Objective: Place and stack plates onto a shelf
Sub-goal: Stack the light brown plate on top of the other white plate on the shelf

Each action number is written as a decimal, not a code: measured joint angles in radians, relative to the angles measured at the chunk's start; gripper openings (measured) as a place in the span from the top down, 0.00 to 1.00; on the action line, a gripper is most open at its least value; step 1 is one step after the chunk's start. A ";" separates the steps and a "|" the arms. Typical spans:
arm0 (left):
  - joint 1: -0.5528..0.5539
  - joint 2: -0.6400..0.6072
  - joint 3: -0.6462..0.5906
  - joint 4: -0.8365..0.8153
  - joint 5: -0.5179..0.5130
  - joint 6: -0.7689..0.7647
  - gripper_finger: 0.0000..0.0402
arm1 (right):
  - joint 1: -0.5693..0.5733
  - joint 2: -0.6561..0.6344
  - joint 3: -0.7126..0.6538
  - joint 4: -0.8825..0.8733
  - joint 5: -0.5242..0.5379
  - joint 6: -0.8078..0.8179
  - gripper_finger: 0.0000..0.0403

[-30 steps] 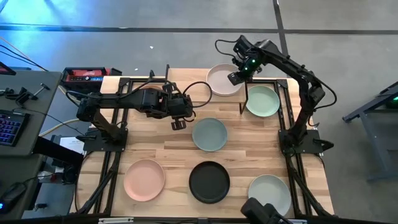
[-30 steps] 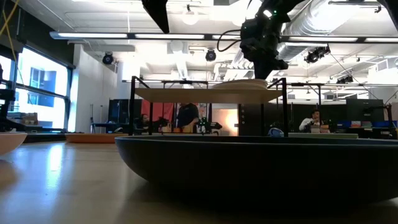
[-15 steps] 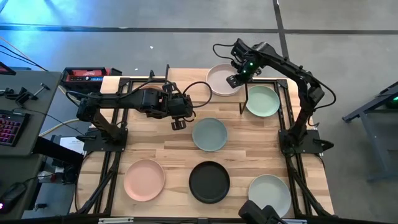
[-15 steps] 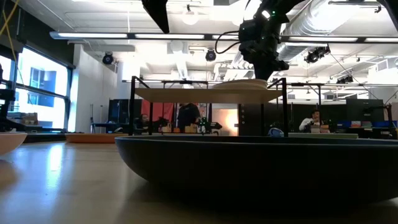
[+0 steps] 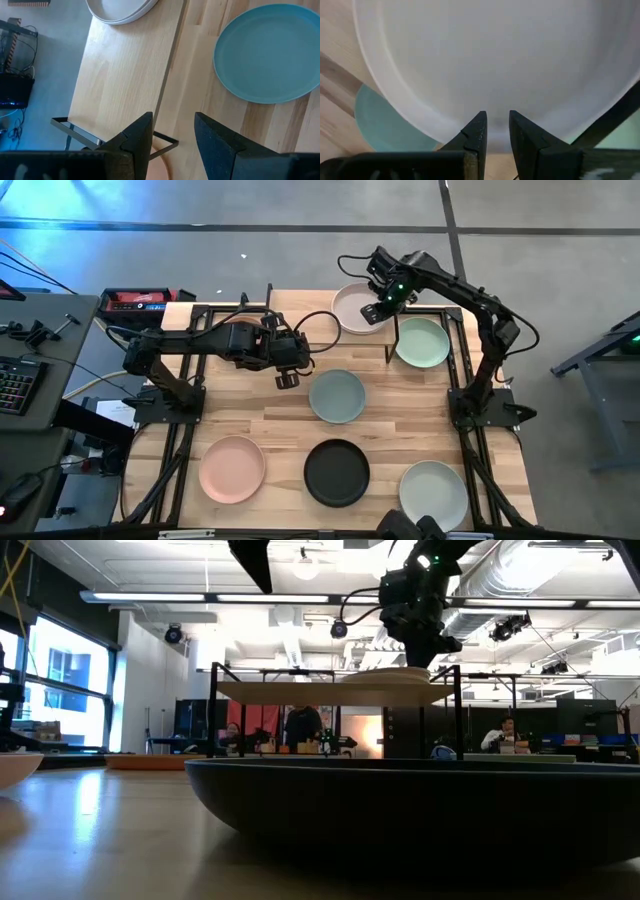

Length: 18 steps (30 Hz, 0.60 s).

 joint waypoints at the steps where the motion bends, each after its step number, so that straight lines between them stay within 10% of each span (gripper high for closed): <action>1: 0.000 0.000 0.000 0.000 0.000 0.000 0.67 | 0.005 0.000 0.000 0.001 0.004 0.000 0.85; 18: 0.000 0.000 0.000 0.003 0.000 0.000 0.67 | 0.037 0.051 0.000 0.027 0.035 0.017 0.85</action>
